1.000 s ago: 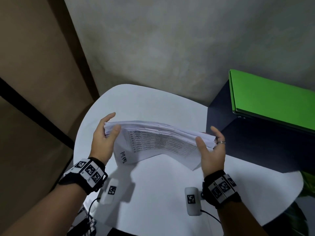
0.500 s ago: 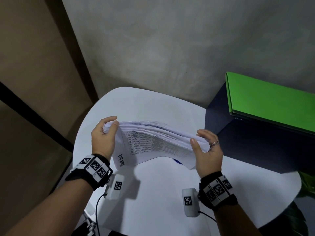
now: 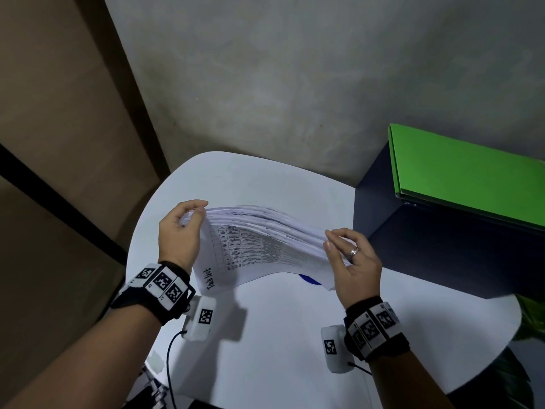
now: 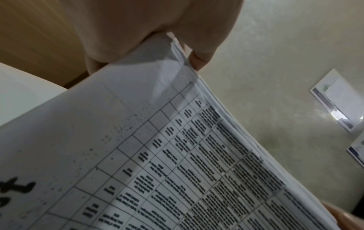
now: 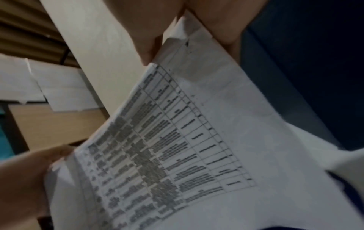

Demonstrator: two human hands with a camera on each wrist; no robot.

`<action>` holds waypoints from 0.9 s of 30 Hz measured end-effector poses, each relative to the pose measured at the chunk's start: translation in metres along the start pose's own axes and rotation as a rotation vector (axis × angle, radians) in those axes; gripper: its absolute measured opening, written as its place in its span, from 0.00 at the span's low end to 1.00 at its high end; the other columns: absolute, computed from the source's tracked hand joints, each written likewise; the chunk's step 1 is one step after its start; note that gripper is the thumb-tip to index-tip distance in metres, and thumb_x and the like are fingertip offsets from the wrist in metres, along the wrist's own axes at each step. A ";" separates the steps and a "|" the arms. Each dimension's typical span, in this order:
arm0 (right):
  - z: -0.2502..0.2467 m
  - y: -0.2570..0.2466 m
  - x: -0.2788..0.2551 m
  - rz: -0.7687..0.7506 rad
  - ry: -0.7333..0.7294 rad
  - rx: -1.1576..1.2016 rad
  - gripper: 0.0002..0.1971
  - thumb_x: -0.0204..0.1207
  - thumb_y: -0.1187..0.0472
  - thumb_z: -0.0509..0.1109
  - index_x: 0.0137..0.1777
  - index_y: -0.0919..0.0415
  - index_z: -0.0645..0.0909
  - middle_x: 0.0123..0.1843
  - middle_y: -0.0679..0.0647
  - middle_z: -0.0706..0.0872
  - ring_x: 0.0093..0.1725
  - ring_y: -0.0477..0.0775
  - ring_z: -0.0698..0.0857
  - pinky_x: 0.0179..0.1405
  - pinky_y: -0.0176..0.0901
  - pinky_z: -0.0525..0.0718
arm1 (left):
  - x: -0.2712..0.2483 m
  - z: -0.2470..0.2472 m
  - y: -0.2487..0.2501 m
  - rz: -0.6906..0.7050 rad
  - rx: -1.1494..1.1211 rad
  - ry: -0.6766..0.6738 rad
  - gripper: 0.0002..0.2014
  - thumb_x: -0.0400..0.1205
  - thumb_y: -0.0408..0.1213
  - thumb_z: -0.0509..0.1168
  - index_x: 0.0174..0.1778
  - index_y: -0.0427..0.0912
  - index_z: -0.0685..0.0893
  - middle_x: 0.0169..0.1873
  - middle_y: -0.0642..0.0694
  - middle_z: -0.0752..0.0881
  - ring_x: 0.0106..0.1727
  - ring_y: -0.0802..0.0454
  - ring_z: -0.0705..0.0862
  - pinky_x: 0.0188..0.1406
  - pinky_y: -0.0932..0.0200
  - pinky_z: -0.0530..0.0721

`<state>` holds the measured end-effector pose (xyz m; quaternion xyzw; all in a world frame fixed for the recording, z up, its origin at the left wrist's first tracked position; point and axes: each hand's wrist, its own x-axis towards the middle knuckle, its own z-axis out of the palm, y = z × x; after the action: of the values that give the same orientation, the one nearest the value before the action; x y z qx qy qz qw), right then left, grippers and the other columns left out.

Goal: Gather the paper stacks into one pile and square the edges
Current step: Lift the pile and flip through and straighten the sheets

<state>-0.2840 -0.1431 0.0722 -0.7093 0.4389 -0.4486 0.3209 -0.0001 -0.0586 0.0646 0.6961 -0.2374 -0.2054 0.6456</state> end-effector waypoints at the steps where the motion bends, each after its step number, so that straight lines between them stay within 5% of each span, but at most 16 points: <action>1: 0.000 0.002 -0.001 0.011 -0.021 -0.026 0.13 0.76 0.63 0.76 0.59 0.55 0.89 0.59 0.48 0.84 0.63 0.48 0.84 0.65 0.46 0.83 | 0.000 0.000 0.001 -0.003 -0.009 -0.004 0.09 0.84 0.30 0.67 0.47 0.50 0.90 0.47 0.58 0.89 0.49 0.76 0.84 0.53 0.79 0.77; 3: 0.000 0.004 -0.004 0.020 -0.064 -0.035 0.18 0.72 0.57 0.78 0.62 0.52 0.87 0.62 0.49 0.82 0.66 0.51 0.82 0.69 0.44 0.80 | -0.001 -0.001 0.002 0.003 -0.021 -0.017 0.08 0.85 0.31 0.68 0.50 0.46 0.91 0.48 0.57 0.90 0.50 0.75 0.85 0.53 0.80 0.77; 6: 0.000 0.001 -0.007 -0.048 -0.144 -0.116 0.26 0.66 0.49 0.79 0.66 0.45 0.82 0.65 0.46 0.77 0.68 0.53 0.77 0.67 0.21 0.69 | -0.003 -0.001 0.003 0.018 -0.029 -0.040 0.08 0.85 0.31 0.68 0.54 0.45 0.91 0.50 0.57 0.90 0.51 0.74 0.86 0.54 0.79 0.79; 11: -0.004 -0.002 -0.003 -0.100 -0.339 -0.300 0.49 0.57 0.37 0.81 0.81 0.41 0.68 0.71 0.28 0.63 0.71 0.36 0.64 0.68 0.14 0.58 | -0.002 0.000 0.004 0.040 -0.013 -0.042 0.07 0.85 0.33 0.69 0.51 0.50 0.90 0.50 0.56 0.91 0.54 0.67 0.87 0.57 0.74 0.82; 14: -0.004 0.001 0.002 -0.073 -0.304 -0.397 0.44 0.67 0.55 0.84 0.81 0.42 0.67 0.70 0.35 0.66 0.71 0.41 0.68 0.69 0.22 0.63 | -0.005 -0.005 0.009 0.017 0.010 -0.120 0.08 0.81 0.38 0.74 0.54 0.54 0.90 0.55 0.55 0.90 0.59 0.63 0.86 0.64 0.66 0.81; 18: -0.008 0.002 0.012 0.004 -0.147 -0.293 0.27 0.73 0.66 0.79 0.71 0.50 0.79 0.63 0.46 0.78 0.58 0.34 0.76 0.65 0.20 0.71 | -0.002 -0.020 0.006 0.034 0.103 -0.286 0.35 0.68 0.32 0.84 0.71 0.54 0.82 0.52 0.49 0.88 0.53 0.57 0.87 0.60 0.64 0.85; 20: -0.012 0.004 0.016 0.055 -0.079 -0.195 0.25 0.70 0.67 0.81 0.61 0.41 0.81 0.56 0.45 0.82 0.54 0.33 0.79 0.62 0.26 0.77 | 0.000 -0.025 0.005 0.013 0.086 -0.308 0.38 0.66 0.30 0.84 0.72 0.53 0.80 0.47 0.46 0.90 0.48 0.54 0.88 0.57 0.61 0.87; 23: -0.016 0.010 0.015 0.230 -0.008 0.016 0.31 0.67 0.65 0.84 0.57 0.29 0.77 0.53 0.47 0.86 0.56 0.45 0.85 0.59 0.31 0.83 | 0.003 -0.030 0.000 -0.011 0.090 -0.355 0.42 0.64 0.31 0.85 0.73 0.57 0.77 0.50 0.42 0.90 0.51 0.49 0.88 0.56 0.62 0.84; 27: -0.015 0.015 0.016 0.326 0.035 0.119 0.31 0.67 0.67 0.84 0.56 0.30 0.79 0.56 0.49 0.87 0.63 0.56 0.86 0.67 0.58 0.85 | -0.003 -0.030 -0.004 0.013 0.227 -0.395 0.45 0.61 0.34 0.87 0.71 0.60 0.75 0.63 0.63 0.79 0.59 0.82 0.76 0.54 0.84 0.72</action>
<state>-0.2998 -0.1648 0.0711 -0.6004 0.5265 -0.4281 0.4231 0.0154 -0.0325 0.0632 0.7092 -0.3853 -0.3055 0.5053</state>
